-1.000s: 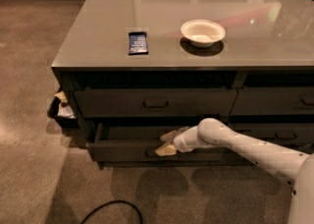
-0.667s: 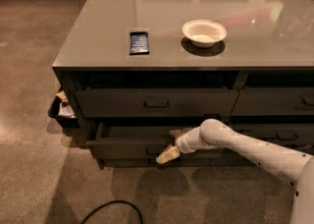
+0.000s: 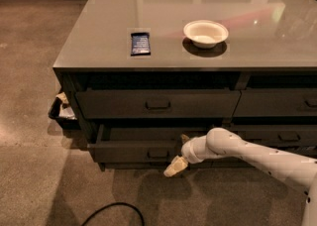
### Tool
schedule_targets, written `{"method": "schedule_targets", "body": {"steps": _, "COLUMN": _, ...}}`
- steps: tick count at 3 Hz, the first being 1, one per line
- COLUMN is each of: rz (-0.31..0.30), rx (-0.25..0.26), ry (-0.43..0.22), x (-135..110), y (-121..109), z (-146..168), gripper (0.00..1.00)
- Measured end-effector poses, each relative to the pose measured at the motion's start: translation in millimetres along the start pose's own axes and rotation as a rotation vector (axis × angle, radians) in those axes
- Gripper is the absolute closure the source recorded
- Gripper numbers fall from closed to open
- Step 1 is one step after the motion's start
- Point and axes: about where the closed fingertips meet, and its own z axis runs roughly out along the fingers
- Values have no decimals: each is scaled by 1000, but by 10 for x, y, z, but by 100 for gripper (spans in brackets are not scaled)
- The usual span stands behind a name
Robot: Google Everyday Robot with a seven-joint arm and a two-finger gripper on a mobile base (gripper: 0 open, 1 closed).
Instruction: Open middle drawer
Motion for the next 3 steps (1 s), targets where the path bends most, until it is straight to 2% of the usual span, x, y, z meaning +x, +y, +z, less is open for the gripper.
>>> {"method": "schedule_targets", "body": {"steps": 1, "rz": -7, "rx": -3, "ry": 40, "x": 133, "y": 71, "z": -22, "gripper": 18}}
{"method": "schedule_targets", "body": {"steps": 3, "rz": -7, "rx": -2, "ry": 40, "x": 45, "y": 65, "z": -117, "gripper": 65}}
